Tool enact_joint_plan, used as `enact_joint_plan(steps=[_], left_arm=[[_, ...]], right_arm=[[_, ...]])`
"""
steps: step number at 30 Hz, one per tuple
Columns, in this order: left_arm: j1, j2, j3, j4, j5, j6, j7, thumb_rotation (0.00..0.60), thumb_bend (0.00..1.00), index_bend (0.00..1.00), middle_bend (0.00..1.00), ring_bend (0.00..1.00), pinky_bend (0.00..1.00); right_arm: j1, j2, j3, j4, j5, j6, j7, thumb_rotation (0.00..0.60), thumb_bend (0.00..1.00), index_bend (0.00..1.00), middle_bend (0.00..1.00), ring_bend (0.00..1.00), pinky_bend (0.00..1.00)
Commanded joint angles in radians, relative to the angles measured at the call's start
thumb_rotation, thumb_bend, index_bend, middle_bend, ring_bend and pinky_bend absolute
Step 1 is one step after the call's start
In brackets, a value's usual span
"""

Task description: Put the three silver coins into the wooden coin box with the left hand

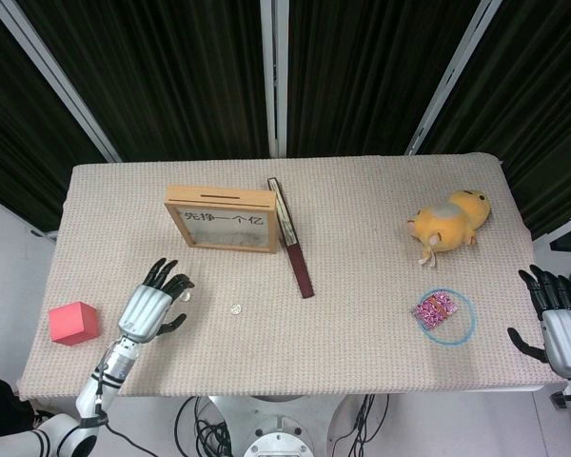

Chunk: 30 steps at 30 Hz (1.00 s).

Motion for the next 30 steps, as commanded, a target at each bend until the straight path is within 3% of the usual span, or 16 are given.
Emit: enact_joint_plan(steps=[1, 7, 14, 30], left_arm=[[0.013, -0.053, -0.016, 0.074, -0.019, -0.031, -0.030, 0.600, 0.23, 0.31, 0.26, 0.05, 0.03], [0.017, -0.109, -0.040, 0.163, -0.027, -0.052, -0.073, 0.600, 0.23, 0.40, 0.25, 0.05, 0.03], [0.011, -0.138, -0.065, 0.217, -0.038, -0.086, -0.085, 0.600, 0.27, 0.42, 0.25, 0.05, 0.03], [0.018, -0.132, -0.078, 0.199, -0.046, -0.132, -0.070, 0.600, 0.31, 0.44, 0.25, 0.05, 0.02]], right_arm=[[0.002, 0.000, 0.001, 0.000, 0.002, -0.004, 0.000, 0.600, 0.21, 0.00, 0.00, 0.00, 0.00], [0.010, -0.003, 0.002, -0.001, 0.005, -0.019, -0.006, 0.600, 0.21, 0.00, 0.00, 0.00, 0.00], [0.015, -0.008, 0.002, 0.005, 0.017, -0.036, -0.007, 0.600, 0.21, 0.00, 0.00, 0.00, 0.00], [0.014, -0.009, 0.002, 0.020, 0.025, -0.041, 0.006, 0.600, 0.21, 0.00, 0.00, 0.00, 0.00]])
